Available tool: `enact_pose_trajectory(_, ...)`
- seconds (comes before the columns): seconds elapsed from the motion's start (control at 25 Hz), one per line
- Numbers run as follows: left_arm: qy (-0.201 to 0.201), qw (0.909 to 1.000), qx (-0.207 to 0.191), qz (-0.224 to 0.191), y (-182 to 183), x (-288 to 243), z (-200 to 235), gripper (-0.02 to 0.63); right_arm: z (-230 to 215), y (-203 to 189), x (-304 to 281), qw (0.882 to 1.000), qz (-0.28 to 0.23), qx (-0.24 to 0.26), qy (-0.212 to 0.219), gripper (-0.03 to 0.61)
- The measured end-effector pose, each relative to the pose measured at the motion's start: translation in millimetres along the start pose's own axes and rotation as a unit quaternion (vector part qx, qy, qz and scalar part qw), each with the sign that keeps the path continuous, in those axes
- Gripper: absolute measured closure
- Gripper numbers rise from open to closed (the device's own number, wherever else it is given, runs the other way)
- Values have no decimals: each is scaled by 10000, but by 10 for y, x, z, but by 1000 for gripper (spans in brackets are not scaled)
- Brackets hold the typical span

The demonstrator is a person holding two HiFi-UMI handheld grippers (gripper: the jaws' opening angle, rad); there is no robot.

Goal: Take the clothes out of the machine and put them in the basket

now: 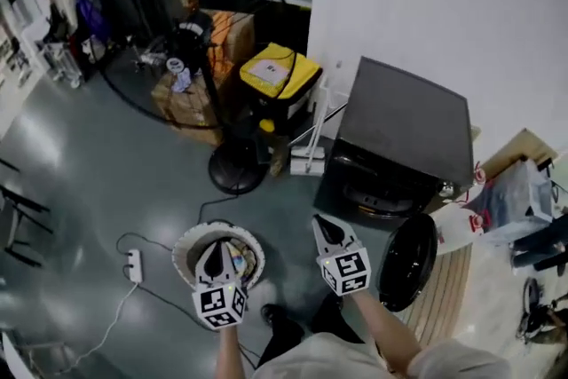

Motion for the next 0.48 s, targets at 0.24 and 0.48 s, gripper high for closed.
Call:
enact_pose_trajectory(0.24, -544, 9981, -253, -158, 397, -213, -792, 595, -941, 239, 788, 9961, -231, -134, -845, 555)
enact_pose_trajectory(0.48, -737, 9964, -277, -320, 656, -232, -1283, 595, -1470, 436, 1328, 9908, -410, -79, -1287, 556)
Point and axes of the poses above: the fingertips, and each gripper's own axes: x backward along the fingers, z to its left, y out of its top, the point moved 4 cm from there along x, backward along the fingers, and after that the axes turned 1 degree about z, right-handed, at the moved point
